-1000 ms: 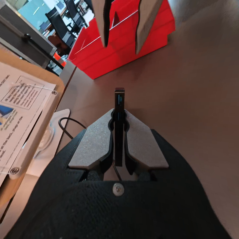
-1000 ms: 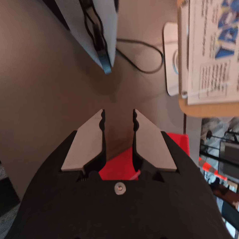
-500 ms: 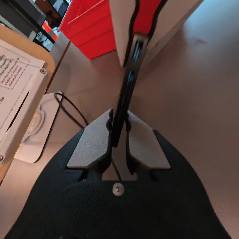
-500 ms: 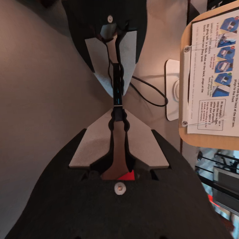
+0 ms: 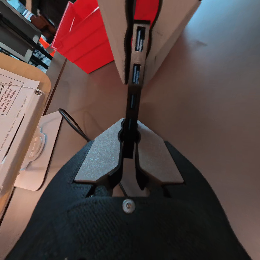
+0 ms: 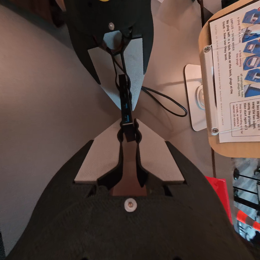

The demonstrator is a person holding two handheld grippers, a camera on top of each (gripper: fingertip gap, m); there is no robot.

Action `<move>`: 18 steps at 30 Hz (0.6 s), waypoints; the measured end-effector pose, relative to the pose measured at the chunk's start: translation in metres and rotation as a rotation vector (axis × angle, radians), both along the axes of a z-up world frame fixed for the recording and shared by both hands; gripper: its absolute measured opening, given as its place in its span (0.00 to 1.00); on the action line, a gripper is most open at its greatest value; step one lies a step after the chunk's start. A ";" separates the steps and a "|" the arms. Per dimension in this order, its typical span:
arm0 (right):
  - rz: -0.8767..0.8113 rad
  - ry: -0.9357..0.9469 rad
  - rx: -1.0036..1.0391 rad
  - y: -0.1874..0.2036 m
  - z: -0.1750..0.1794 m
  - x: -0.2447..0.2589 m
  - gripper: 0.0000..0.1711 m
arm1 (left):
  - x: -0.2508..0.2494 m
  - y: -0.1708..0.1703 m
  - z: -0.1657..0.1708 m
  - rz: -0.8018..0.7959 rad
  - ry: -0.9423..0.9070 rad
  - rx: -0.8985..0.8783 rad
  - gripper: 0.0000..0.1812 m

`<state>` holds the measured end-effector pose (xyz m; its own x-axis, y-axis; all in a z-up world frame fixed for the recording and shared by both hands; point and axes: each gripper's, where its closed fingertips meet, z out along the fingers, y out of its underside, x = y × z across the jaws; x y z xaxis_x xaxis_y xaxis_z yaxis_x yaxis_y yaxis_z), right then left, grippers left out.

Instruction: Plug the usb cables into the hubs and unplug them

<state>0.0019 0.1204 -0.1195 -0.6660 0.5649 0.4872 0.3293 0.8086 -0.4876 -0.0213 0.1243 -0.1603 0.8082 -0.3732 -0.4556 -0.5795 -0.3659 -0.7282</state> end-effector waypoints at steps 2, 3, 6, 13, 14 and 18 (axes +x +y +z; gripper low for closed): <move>-0.015 0.020 0.031 0.004 0.005 -0.001 0.05 | -0.005 0.005 0.005 0.049 -0.088 0.023 0.08; -0.029 0.045 0.045 0.009 0.012 -0.002 0.05 | -0.011 0.006 0.006 0.087 -0.128 0.019 0.13; -0.069 0.095 0.049 0.025 0.037 -0.003 0.05 | -0.024 0.006 0.023 0.130 -0.235 0.084 0.24; -0.254 0.283 0.197 0.090 0.134 0.007 0.05 | -0.048 -0.010 0.079 0.168 -0.405 0.310 0.31; -0.287 0.315 0.202 0.101 0.151 0.010 0.05 | -0.053 -0.011 0.081 0.179 -0.437 0.319 0.31; -0.443 0.470 0.230 0.147 0.229 0.029 0.04 | -0.072 -0.011 0.068 0.265 -0.483 0.278 0.29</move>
